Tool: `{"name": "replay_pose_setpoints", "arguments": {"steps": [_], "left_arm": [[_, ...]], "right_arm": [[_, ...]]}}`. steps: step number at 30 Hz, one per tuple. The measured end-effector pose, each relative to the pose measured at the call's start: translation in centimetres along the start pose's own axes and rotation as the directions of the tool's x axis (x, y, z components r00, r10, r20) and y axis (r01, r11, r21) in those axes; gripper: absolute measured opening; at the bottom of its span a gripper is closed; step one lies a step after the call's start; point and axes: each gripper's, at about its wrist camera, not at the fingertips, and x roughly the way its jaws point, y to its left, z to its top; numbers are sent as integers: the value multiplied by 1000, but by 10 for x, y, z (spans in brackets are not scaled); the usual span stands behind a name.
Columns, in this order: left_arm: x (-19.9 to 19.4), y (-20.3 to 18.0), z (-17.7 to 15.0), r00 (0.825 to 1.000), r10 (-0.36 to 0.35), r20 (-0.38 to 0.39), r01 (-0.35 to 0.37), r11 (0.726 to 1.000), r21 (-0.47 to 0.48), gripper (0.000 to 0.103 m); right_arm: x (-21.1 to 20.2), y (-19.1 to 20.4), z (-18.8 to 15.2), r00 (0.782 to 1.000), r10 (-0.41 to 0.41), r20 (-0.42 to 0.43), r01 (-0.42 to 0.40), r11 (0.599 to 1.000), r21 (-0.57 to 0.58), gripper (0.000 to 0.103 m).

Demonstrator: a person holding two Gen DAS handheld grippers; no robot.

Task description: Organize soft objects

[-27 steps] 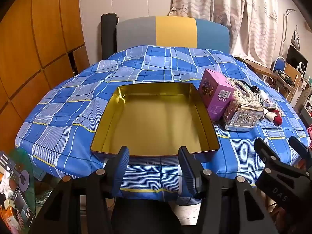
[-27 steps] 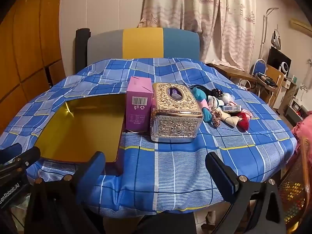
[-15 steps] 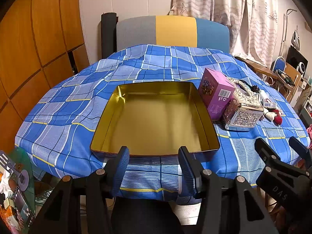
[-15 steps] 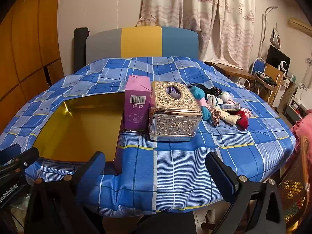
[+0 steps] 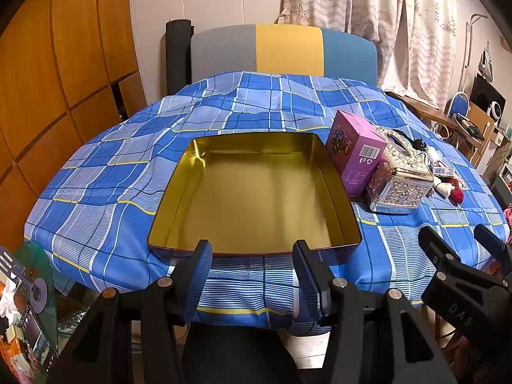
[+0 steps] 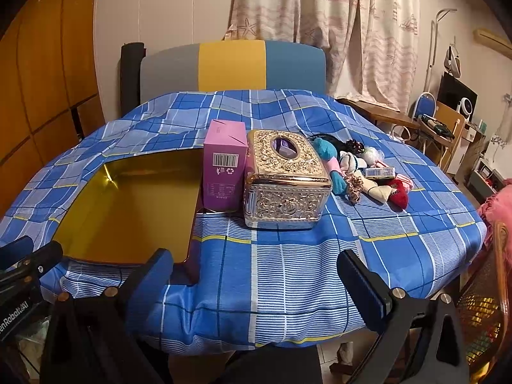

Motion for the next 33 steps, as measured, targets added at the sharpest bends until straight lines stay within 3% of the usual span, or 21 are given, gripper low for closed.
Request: {"name": "replay_pose_setpoints", "arguments": {"steps": [24,28,31,33], "left_arm": [[8,-1,1,1000,-5,-16,5,1000,-1,53],[13,2,3,992,-123,-38,123,992,-15,53],[19,4,3,953,-300,-46,298,954,-36,53],[22,-1,4,927,-362,-103,356,932,-66,53]], "right_arm": [[-2,-11,8,1000,8,28,-8,1000,14,103],[-2,-26,17,997,22,76,-23,1000,12,103],[2,-47,25,994,8,114,-10,1000,23,103],[15,-68,29,997,-17,81,15,999,31,103]]}}
